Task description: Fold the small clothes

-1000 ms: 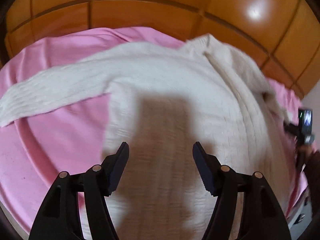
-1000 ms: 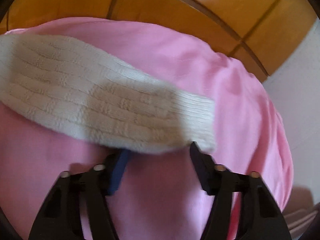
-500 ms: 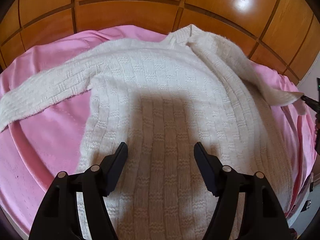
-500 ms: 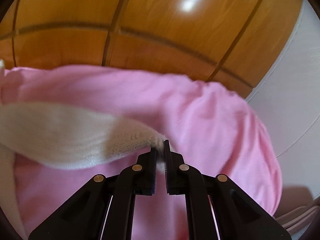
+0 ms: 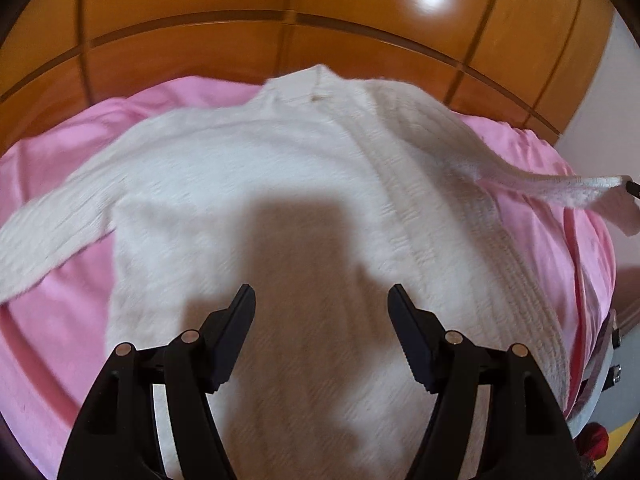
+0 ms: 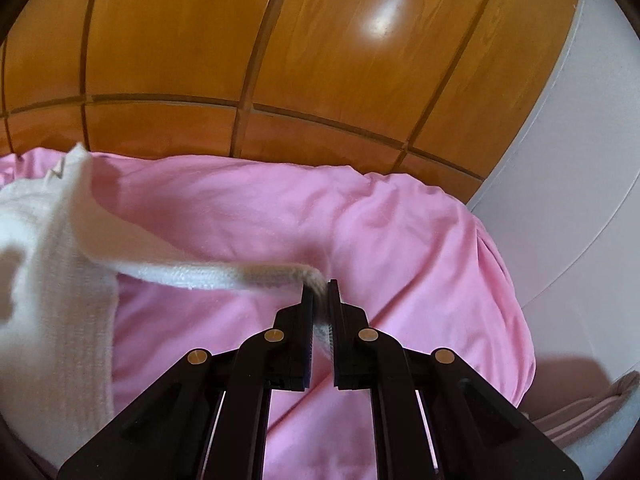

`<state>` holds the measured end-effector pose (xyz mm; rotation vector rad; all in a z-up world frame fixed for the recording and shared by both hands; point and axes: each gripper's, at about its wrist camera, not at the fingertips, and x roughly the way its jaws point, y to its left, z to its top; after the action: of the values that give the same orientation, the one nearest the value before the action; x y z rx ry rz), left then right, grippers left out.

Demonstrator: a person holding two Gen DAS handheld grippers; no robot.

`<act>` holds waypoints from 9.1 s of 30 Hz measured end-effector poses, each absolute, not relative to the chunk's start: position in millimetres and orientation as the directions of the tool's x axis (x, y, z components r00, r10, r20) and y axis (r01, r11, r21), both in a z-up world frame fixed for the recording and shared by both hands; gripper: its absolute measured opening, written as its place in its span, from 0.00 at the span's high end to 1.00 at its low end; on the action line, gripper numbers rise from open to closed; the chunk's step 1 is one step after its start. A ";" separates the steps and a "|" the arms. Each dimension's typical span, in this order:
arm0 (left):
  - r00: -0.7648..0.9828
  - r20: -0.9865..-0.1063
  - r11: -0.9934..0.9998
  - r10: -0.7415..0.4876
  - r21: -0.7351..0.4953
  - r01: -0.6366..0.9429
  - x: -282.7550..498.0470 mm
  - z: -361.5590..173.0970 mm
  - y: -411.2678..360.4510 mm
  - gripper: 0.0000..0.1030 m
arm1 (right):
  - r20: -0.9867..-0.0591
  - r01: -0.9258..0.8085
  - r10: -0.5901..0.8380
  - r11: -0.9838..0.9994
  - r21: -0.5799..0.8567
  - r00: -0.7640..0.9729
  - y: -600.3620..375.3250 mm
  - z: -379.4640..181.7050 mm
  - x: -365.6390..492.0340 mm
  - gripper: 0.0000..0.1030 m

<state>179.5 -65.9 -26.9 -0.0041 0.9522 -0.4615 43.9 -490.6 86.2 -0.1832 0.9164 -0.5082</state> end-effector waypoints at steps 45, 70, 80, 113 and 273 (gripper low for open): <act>0.388 -0.672 0.749 -0.631 -0.399 0.528 330.7 20.0 -256.8 0.22 | -0.811 0.431 -0.250 0.902 0.003 0.529 -573.9 51.0 34.1 0.97; 0.463 -0.789 0.914 -0.404 -0.366 0.174 238.0 -53.8 -37.4 0.15 | -0.864 0.712 -0.005 0.569 0.412 0.504 -617.6 -101.6 55.7 0.46; 0.471 -0.809 0.934 -0.353 -0.331 0.131 208.7 -58.2 -26.4 0.15 | -0.740 0.654 -0.296 0.715 0.247 0.604 -627.6 9.7 137.4 0.94; 0.418 -0.817 0.904 -0.398 -0.426 0.027 69.2 -79.4 112.1 0.74 | -0.856 0.121 0.403 0.880 0.460 0.324 -350.3 -82.5 8.7 0.71; 0.607 -0.753 0.927 -0.256 -0.369 -0.067 282.4 -52.4 54.4 0.47 | -0.828 0.296 -0.121 0.953 0.056 0.547 -364.7 -99.9 217.2 0.34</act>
<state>282.4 54.4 -52.4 -0.3821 0.9182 -0.1126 217.2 -364.7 -99.9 0.1983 0.9615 -0.2491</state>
